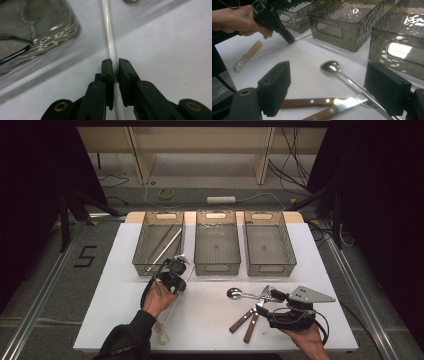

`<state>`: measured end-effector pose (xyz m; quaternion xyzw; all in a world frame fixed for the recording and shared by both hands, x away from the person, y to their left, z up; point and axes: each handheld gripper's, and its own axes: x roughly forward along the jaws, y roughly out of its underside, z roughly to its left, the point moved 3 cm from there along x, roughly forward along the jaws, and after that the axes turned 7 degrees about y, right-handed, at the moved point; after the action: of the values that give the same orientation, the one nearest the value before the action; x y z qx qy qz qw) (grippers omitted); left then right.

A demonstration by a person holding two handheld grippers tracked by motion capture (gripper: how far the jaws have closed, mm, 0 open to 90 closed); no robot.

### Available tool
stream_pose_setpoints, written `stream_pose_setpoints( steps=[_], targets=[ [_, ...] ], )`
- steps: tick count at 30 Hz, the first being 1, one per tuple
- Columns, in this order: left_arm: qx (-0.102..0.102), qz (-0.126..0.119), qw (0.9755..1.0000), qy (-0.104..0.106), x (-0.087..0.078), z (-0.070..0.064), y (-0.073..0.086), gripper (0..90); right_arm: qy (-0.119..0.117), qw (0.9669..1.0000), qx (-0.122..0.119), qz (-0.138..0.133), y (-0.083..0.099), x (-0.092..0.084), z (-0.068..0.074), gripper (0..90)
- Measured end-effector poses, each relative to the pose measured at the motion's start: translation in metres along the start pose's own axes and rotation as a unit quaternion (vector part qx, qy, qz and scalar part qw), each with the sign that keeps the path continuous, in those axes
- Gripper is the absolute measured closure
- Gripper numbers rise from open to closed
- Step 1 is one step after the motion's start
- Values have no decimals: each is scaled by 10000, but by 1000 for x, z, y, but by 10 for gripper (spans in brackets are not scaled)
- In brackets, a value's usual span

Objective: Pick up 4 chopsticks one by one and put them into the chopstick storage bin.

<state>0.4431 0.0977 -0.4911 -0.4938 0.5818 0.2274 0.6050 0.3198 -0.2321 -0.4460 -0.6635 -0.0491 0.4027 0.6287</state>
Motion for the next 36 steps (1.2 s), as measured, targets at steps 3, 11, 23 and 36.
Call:
stream_pose_setpoints(
  steps=[3, 11, 23, 36],
  targets=[
    [-55, -22, 10000, -4, 0, 2, 0, 836, -3, 10000, 0, 3, 0, 0, 0, 220],
    [-139, -78, 9999, -31, -1, 6, 1, 843, 3, 10000, -3, 7, 0, 1, 0, 220],
    [-154, -569, 9983, 28, -13, 10, -3, 846, -5, 10000, 1, 9, 0, 1, 0, 220],
    [-106, -825, 9964, 163, -26, 13, -4, 848, -4, 10000, 3, 14, 0, 1, 0, 221]
  ],
)
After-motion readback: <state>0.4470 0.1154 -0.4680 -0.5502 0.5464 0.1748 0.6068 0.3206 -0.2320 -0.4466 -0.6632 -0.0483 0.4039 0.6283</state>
